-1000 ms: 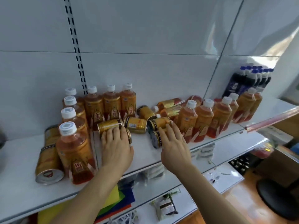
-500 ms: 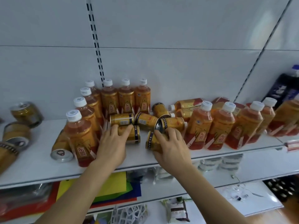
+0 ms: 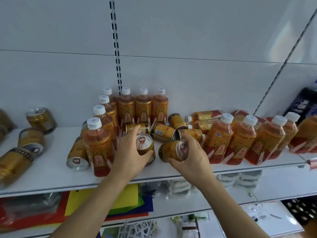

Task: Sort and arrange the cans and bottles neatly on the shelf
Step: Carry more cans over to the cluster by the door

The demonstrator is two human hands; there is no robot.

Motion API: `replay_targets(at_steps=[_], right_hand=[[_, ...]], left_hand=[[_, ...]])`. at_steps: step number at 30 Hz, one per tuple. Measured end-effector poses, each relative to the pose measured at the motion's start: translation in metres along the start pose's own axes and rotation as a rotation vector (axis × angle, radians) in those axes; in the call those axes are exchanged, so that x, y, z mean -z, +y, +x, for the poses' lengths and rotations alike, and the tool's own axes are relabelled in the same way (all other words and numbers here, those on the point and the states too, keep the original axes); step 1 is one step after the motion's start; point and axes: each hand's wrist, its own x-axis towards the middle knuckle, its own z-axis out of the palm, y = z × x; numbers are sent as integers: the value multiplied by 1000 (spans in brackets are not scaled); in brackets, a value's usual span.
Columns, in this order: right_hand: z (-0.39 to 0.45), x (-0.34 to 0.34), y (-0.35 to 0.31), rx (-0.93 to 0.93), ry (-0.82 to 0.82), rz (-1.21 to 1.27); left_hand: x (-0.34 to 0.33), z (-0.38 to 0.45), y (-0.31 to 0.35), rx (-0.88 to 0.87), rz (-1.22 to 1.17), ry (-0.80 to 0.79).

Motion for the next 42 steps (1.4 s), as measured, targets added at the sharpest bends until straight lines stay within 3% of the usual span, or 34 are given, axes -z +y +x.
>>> replay_targets(at_steps=[10,15,24,30,42], right_hand=[[9,-24,-5,-25,-22,45],[4,-22,6,1,-123,117],[-16,-35,-14,194,62,145],[-48,-60,-84,345,85,247],[-129,-185,-288,410,20,308]], left_hand=[[-23,-13,-21,99,-138,-30],[-26,-20,-20,107,-115,2],[-5,-75,-11,21,-109,139],[56,-109,-25,-30,-144,370],[263,-189,-134,45,-40,506]])
